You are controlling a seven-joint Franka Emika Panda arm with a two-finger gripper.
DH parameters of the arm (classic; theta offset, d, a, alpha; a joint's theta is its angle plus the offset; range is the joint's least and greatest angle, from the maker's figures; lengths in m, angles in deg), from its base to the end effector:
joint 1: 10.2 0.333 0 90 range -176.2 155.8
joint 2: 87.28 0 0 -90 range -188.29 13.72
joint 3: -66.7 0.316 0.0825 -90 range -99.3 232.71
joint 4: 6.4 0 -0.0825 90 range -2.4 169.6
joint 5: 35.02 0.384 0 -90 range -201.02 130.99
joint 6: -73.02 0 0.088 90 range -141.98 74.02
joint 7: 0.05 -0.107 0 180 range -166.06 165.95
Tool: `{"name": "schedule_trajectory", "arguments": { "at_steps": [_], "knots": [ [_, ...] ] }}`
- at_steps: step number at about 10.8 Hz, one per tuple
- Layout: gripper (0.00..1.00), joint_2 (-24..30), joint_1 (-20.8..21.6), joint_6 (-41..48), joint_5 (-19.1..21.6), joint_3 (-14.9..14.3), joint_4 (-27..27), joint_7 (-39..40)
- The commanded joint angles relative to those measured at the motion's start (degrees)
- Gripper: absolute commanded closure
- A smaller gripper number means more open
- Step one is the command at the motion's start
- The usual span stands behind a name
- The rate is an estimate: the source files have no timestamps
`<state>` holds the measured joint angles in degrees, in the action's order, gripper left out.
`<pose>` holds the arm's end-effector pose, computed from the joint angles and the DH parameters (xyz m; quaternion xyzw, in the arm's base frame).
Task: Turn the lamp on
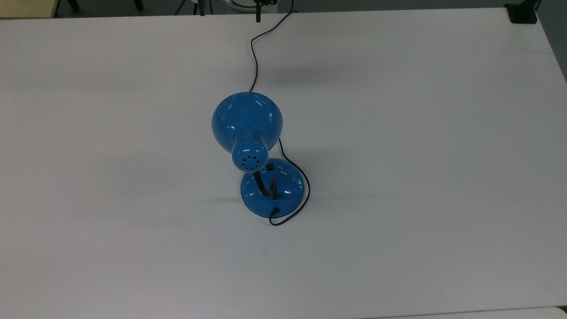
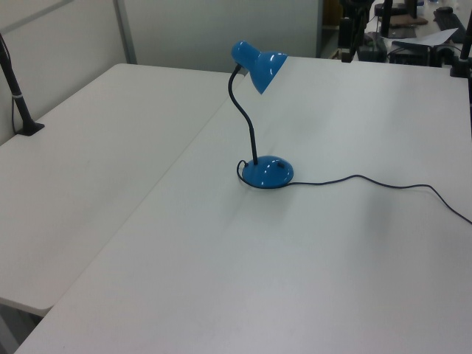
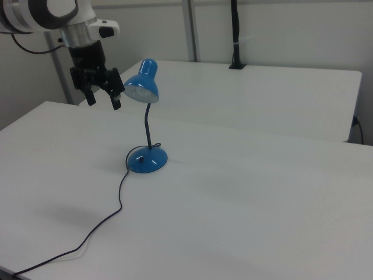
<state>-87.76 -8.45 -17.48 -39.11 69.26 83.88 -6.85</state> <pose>0.5567 0.0343 0.6186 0.9991 -0.0213 0.0012 0.0355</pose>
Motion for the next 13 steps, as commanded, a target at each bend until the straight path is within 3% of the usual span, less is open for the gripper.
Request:
{"name": "schedule_trajectory", "arguments": {
  "at_steps": [1, 11, 12, 13],
  "knots": [
    [0.0, 0.92, -0.17, 2.25, 0.23, 0.08, 0.34, 1.52],
    [0.01, 0.74, 0.09, 2.17, 0.23, 0.17, 0.78, 1.61],
    [0.18, 0.57, 0.18, 1.99, 0.31, 0.17, 0.78, 1.61],
    [0.42, 0.57, 0.27, 1.82, 0.23, 0.17, 0.87, 1.7]
  ]
}}
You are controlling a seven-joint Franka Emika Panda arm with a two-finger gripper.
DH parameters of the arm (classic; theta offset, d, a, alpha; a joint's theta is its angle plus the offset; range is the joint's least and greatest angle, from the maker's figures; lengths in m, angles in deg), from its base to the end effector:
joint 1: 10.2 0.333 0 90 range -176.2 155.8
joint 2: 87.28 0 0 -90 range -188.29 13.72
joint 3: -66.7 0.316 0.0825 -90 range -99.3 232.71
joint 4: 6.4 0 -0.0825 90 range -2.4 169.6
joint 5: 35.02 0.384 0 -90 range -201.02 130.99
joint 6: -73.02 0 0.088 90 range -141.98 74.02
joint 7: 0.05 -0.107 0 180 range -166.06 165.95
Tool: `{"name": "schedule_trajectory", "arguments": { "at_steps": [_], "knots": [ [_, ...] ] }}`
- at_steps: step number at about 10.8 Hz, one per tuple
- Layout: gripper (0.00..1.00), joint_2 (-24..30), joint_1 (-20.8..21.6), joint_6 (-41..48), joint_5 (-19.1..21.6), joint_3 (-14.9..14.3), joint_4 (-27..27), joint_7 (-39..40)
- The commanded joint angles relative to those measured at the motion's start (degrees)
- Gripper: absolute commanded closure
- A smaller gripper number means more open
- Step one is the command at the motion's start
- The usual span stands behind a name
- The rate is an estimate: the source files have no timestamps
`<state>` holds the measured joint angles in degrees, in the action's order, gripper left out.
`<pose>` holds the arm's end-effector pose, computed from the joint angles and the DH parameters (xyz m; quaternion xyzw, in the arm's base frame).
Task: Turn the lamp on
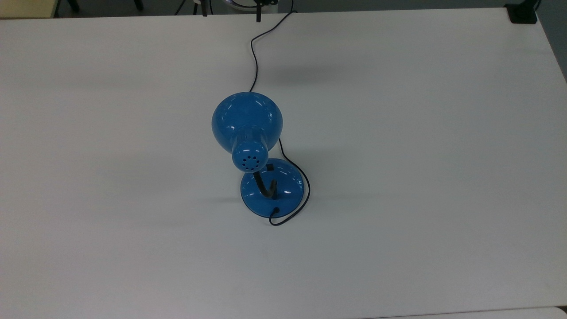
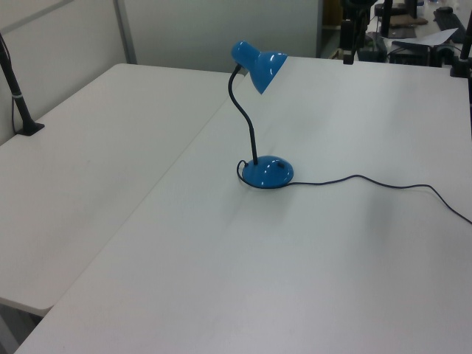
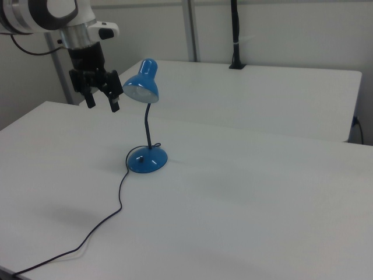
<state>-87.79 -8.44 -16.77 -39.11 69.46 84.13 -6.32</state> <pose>0.5553 0.0361 0.6152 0.9992 -0.0150 -0.0075 0.0363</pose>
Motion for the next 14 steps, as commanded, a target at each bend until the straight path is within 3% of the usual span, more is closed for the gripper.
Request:
{"name": "schedule_trajectory", "arguments": {
  "at_steps": [1, 3, 4, 12, 14],
  "knots": [
    [0.62, 0.59, 0.26, 1.11, 0.4, 0.06, 0.61, 1.78],
    [0.92, 0.59, 0.35, 1.28, 0.4, 0.06, 0.61, 2.13],
    [0.99, 0.59, 0.35, 1.2, 0.4, 0.06, 0.61, 2.4],
    [0.99, 0.68, 0.26, 0.49, 0.75, 0.06, 2.02, 5.47],
    [0.99, 0.15, 0.61, -4.48, 0.93, 0.23, 4.9, 5.74]
  ]
}}
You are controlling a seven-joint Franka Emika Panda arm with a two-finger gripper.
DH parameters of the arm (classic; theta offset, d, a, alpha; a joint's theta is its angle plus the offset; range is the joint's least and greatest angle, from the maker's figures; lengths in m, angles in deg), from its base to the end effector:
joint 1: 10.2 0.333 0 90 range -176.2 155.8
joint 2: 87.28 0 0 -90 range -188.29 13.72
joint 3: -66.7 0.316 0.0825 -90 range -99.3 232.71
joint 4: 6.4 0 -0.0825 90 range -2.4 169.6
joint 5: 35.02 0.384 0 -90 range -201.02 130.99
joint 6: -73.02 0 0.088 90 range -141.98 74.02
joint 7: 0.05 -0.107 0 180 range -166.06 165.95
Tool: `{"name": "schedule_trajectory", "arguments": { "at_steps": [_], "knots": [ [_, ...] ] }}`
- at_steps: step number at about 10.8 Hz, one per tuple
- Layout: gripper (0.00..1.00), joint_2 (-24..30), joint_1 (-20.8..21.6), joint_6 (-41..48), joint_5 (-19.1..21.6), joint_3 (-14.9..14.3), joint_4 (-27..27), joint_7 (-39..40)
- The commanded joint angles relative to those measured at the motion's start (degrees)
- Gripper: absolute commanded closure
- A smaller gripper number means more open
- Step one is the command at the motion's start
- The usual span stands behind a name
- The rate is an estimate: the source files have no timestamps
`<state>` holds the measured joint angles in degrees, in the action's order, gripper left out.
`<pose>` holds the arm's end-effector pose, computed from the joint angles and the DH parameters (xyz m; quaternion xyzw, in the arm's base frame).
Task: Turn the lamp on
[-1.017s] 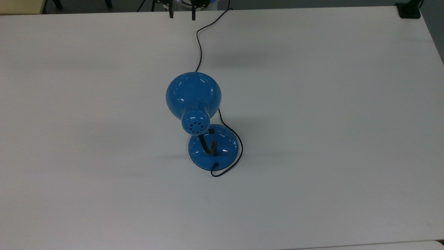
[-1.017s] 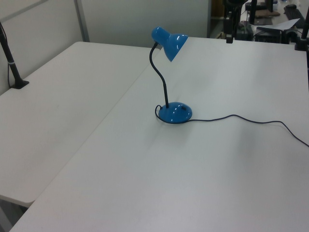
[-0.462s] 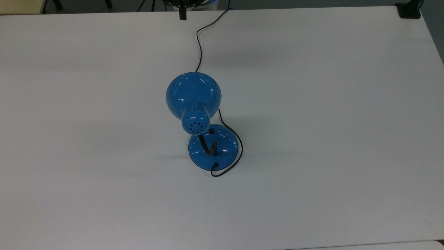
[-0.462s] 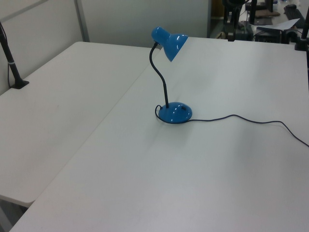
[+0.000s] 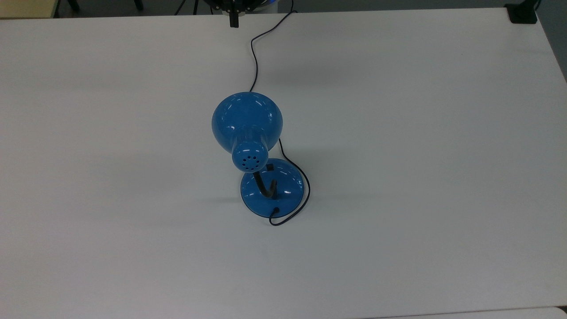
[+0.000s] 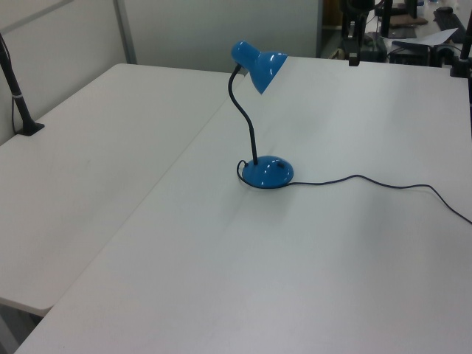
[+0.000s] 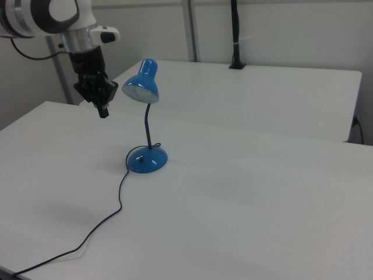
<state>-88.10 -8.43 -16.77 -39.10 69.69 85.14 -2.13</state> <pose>0.5559 0.0384 0.6038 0.9988 0.0240 -0.0203 0.0365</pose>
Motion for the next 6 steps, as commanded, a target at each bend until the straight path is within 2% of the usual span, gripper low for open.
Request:
{"name": "schedule_trajectory", "arguments": {
  "at_steps": [1, 3, 6],
  "knots": [
    [0.99, 0.64, 0.51, -9.3, 0.92, 0.09, 6.87, 1.46],
    [0.98, -1.46, 0.6, -15.82, 0.84, 0.09, 10.31, 1.46],
    [0.98, -3.05, 1.83, -31.19, 0.84, 0.36, 17.87, 1.11]
  ]
}}
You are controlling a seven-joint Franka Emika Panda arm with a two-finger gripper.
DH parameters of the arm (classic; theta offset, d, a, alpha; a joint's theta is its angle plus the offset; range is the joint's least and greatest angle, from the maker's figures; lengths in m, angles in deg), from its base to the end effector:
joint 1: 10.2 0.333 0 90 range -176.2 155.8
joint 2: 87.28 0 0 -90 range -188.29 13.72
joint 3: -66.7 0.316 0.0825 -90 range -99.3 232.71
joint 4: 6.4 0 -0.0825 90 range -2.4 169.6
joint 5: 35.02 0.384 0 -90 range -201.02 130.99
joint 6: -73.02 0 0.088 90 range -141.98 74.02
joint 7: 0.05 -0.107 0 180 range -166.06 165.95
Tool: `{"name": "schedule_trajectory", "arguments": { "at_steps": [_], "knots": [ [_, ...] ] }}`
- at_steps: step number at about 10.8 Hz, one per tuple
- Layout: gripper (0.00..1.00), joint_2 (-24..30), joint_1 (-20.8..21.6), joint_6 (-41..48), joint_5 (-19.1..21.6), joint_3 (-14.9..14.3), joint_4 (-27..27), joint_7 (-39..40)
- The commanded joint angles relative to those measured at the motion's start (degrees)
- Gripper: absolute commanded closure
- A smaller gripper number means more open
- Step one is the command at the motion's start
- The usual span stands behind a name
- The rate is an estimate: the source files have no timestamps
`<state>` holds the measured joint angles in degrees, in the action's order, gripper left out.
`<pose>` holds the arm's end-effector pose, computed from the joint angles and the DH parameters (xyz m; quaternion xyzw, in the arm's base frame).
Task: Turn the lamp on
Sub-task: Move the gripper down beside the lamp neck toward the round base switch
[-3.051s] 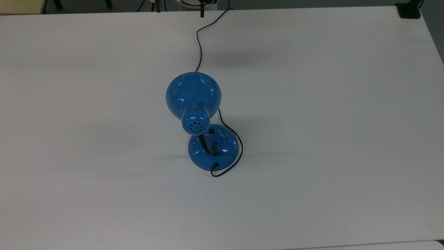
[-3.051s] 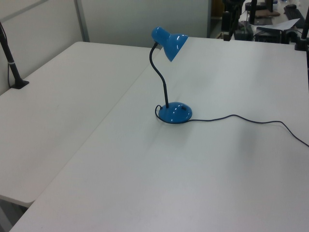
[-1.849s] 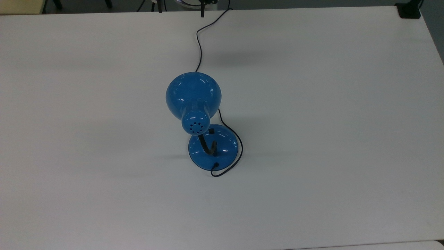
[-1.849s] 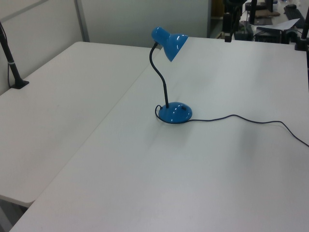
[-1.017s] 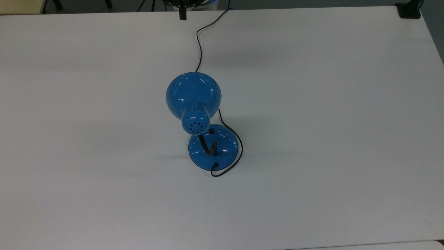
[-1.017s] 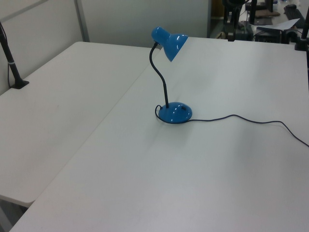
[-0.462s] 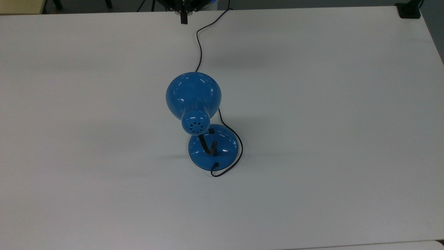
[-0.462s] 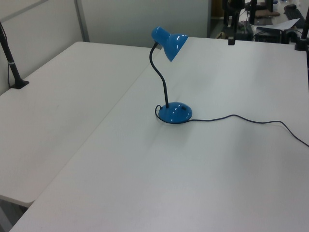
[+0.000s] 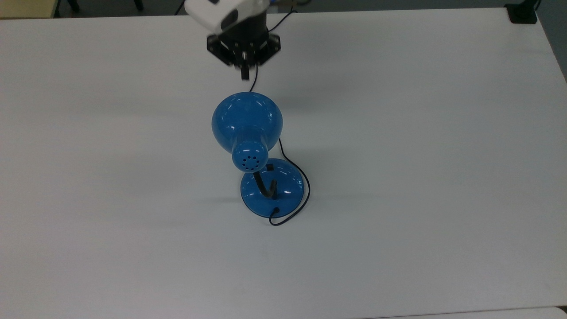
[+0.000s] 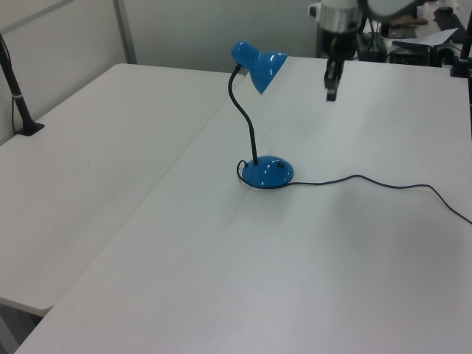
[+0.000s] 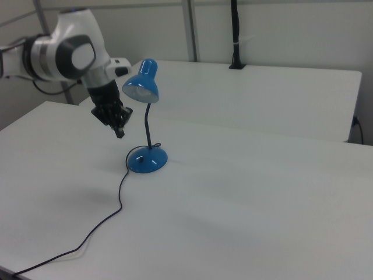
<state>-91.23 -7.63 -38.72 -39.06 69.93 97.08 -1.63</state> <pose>0.5885 0.0543 0.5064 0.9976 0.0484 0.0396 0.0288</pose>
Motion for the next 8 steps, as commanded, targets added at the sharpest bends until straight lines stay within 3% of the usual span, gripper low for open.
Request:
{"name": "schedule_trajectory", "arguments": {
  "at_steps": [1, 4, 8],
  "knots": [
    [0.98, -0.53, 1.81, -12.16, 0.79, 0.11, 7.25, 0.61],
    [0.97, -3.07, 2.87, -25.5, 0.79, 0.11, 11.64, 0.53],
    [0.97, -10.1, 3.14, -40.0, 0.79, 0.11, 11.74, 0.09]
  ]
}}
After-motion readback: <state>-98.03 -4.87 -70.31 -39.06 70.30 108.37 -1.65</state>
